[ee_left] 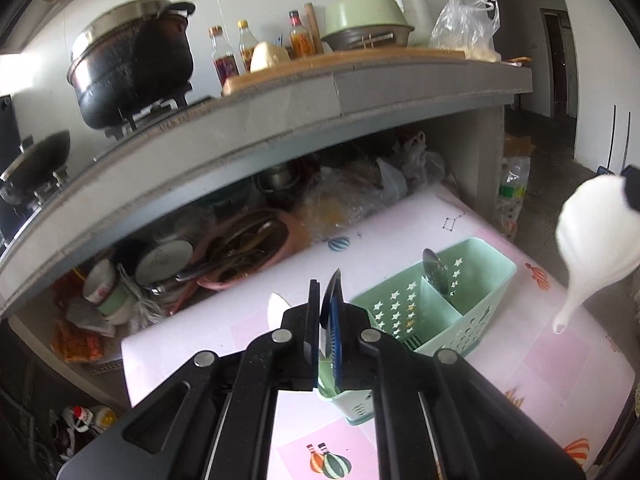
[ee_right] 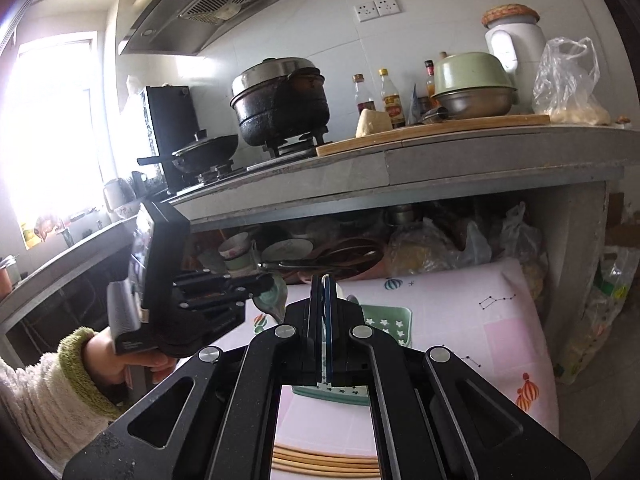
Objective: Organize utensils
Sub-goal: 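Drop the metal spoon into the holder with the left tool while the right tool lifts the rice spoon, then carry the white rice spoon above the green holder with the right tool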
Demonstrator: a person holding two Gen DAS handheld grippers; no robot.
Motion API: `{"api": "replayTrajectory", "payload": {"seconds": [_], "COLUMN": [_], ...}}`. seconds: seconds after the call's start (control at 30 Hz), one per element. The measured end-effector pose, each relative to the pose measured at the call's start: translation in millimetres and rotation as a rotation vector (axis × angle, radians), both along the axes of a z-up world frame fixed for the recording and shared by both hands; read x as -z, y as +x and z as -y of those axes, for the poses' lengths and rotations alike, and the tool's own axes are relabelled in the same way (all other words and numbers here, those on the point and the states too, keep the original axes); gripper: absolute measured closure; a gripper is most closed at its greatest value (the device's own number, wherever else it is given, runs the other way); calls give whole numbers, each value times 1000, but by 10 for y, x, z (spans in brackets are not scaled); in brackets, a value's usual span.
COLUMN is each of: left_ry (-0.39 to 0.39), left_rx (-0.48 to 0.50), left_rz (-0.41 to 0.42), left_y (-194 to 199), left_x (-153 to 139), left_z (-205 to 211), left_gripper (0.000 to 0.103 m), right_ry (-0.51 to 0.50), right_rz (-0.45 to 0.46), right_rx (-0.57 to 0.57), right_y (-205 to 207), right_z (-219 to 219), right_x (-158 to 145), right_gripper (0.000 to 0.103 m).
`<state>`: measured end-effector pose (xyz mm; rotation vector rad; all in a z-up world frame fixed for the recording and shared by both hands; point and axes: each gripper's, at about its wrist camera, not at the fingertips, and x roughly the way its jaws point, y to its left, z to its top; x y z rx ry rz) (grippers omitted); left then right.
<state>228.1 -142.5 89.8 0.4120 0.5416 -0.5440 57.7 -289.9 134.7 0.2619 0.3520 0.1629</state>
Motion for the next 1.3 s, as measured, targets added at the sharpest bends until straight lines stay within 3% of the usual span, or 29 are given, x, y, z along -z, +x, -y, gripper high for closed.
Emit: {"api": "replayTrajectory", "payload": {"seconds": [0.17,0.33,0.53,0.6,0.73,0.9,1.07,1.3], "left_ry": [-56,-224,-382,-410,-437,-450,-445,-446], "left_rx": [-2,13,20,6,-33,-109,-169,-215], "left_rz": [-81,-124,-80,-63,-82,-176,-254,-301], "left_y": [133,116,-155,-265,-418,-596,-732,-834], "left_x": [142,115,-61,-82,-22,273,566,799], "left_z": [-8,-218,-557,-682,-921,-1214,-1384,-1511], "left_gripper": [96,92,61,55,48,43,43,42], "right_ry": [13,33,93,117,179,287,335,327], "right_rz": [0,10,60,90,149,182,143,-2], "right_rx": [3,3,-20,-35,-80,-146,-171,-143], "right_y": [-13,-24,-9,11,100,359,702,1014], "right_z": [26,85,227,283,402,568,605,573], "right_x": [-2,-38,-200,-295,-463,-519,-355,196], "right_gripper": [103,103,103,103,103,103,103,103]}}
